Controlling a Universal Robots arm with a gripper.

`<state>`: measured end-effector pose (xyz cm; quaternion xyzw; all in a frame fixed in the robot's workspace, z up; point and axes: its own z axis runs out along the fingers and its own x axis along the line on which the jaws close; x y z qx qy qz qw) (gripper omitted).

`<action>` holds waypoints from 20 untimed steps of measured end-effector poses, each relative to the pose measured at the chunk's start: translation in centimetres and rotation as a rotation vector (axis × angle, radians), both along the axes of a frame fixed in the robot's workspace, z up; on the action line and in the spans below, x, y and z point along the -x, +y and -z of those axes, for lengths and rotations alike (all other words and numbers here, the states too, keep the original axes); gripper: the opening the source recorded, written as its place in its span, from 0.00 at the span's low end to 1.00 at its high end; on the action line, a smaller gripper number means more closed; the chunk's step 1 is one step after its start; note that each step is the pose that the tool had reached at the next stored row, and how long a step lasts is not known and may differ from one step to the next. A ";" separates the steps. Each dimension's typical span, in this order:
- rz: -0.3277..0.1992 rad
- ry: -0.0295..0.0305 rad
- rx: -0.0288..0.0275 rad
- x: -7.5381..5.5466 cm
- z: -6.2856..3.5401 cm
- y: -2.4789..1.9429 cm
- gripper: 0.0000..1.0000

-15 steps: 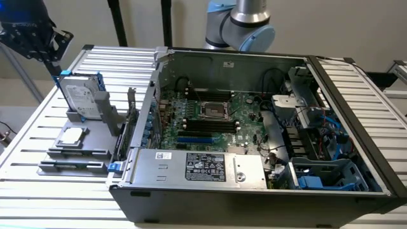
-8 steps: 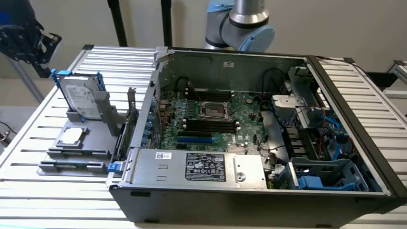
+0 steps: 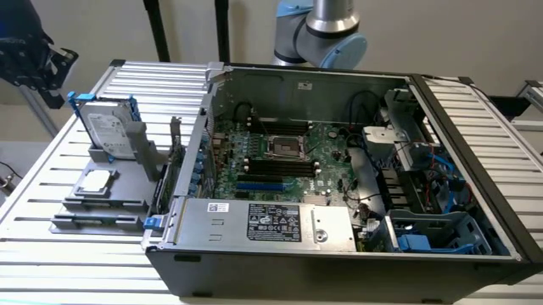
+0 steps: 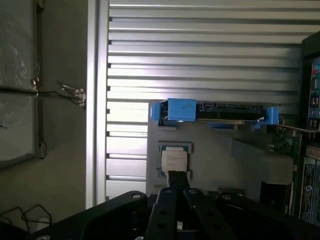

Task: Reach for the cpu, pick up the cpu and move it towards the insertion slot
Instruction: 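Pick up the cpu and move it towards the insertion slot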

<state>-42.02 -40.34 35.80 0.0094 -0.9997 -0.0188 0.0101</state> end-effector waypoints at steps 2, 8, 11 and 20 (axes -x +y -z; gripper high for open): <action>0.000 0.0000 0.0000 0.0 0.02 -0.49 0.11; 0.000 0.0002 -0.0010 -0.2 0.03 -0.95 0.18; 0.000 0.0003 -0.0009 -0.2 0.02 -0.96 0.30; 0.000 0.0002 -0.0009 -0.2 0.69 -0.96 0.60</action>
